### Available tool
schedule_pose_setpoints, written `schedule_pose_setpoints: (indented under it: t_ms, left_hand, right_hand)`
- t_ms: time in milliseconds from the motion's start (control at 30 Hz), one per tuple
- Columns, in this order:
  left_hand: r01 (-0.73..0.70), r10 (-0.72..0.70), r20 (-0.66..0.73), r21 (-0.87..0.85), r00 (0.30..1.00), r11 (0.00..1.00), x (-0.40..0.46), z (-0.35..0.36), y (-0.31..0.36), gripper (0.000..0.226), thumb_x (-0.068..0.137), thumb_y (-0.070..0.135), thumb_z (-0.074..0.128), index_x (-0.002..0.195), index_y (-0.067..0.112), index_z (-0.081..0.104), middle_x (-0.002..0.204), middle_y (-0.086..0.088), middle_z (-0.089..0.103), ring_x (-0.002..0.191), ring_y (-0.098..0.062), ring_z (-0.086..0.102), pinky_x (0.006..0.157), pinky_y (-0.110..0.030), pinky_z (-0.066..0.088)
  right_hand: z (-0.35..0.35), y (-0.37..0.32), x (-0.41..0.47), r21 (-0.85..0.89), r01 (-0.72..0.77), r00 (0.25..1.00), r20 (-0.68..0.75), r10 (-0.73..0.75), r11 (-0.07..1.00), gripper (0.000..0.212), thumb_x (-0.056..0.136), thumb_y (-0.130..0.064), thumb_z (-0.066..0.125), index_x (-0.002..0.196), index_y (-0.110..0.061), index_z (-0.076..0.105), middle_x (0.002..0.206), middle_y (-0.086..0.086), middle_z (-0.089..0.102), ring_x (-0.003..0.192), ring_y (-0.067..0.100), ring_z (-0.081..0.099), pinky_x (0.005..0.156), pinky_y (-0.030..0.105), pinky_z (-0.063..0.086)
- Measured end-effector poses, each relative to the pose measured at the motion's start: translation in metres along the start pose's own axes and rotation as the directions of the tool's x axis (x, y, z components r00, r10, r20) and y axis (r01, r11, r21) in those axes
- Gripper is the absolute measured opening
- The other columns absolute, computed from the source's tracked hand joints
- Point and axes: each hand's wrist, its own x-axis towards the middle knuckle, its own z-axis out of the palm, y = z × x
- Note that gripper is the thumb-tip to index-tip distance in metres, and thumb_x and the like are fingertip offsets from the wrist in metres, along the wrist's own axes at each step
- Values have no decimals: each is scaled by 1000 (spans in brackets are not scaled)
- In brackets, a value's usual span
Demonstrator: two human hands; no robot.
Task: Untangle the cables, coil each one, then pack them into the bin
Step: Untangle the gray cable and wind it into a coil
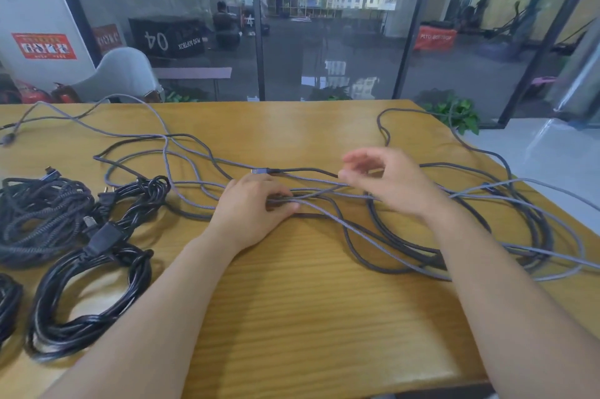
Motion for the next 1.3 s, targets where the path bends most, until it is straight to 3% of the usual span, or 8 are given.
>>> schedule_pose_setpoints:
  t_ms: [200,300,400,633,833,933,1100,1300]
  left_hand:
    - [161,-160,-75,7,984,987,2,0,4,29,91,58,67,78,32,65,86,8,65,93,-18,55,68,-33,37]
    - [195,-192,-103,29,976,980,2,0,7,35,92,61,63,76,31,62,81,8,63,86,-21,57,64,-32,37]
    - [-20,16,-104,-43,994,999,-3,-1,20,29,91,52,72,111,32,72,103,17,69,104,-14,61,89,-37,45]
    - [-107,109,24,-54,994,993,-7,6,34,20,102,35,61,114,32,77,114,15,74,107,-14,65,87,-37,53]
    - [48,-45,-61,47,997,998,-5,-7,9,16,100,32,66,112,29,75,103,10,75,102,-22,65,90,-36,43]
    - [121,-119,-58,30,991,992,-5,-9,3,18,101,32,64,112,28,77,110,5,74,106,-26,64,90,-40,49]
    - [74,-76,-40,-37,996,997,-7,-8,14,18,101,37,63,111,35,78,107,13,75,99,-19,65,83,-38,54]
    - [106,-106,-90,5,990,994,-3,-15,6,16,101,40,60,108,34,73,77,14,62,87,-21,63,73,-36,51]
  right_hand:
    - [6,23,-57,-557,48,994,107,14,829,66,88,-68,64,147,-41,51,147,-18,50,140,9,38,117,33,30]
    - [15,28,-62,-503,40,994,-69,-86,863,28,102,-51,55,119,-33,68,111,-15,66,109,11,57,92,37,47]
    - [27,25,-56,-489,112,981,-85,-175,865,37,107,-44,47,83,-20,61,75,-5,57,73,17,54,67,43,45]
    - [34,22,-56,-504,245,961,16,-275,828,30,102,-52,56,109,-28,73,89,-12,64,85,12,57,71,37,47]
    - [26,28,-55,-518,114,969,-129,-210,848,40,105,-49,44,73,-26,51,73,-5,49,70,16,49,59,37,38]
    - [24,24,-51,-535,25,977,-164,-133,844,16,103,-40,57,108,-32,70,93,-14,63,91,11,56,73,30,41]
    - [48,-20,-30,-373,119,992,72,-100,920,44,97,-54,62,138,-38,58,117,-16,66,109,7,59,97,34,48]
    - [53,-43,31,-466,151,985,148,-92,872,21,104,-45,56,106,-34,74,91,-14,69,91,18,66,78,37,54]
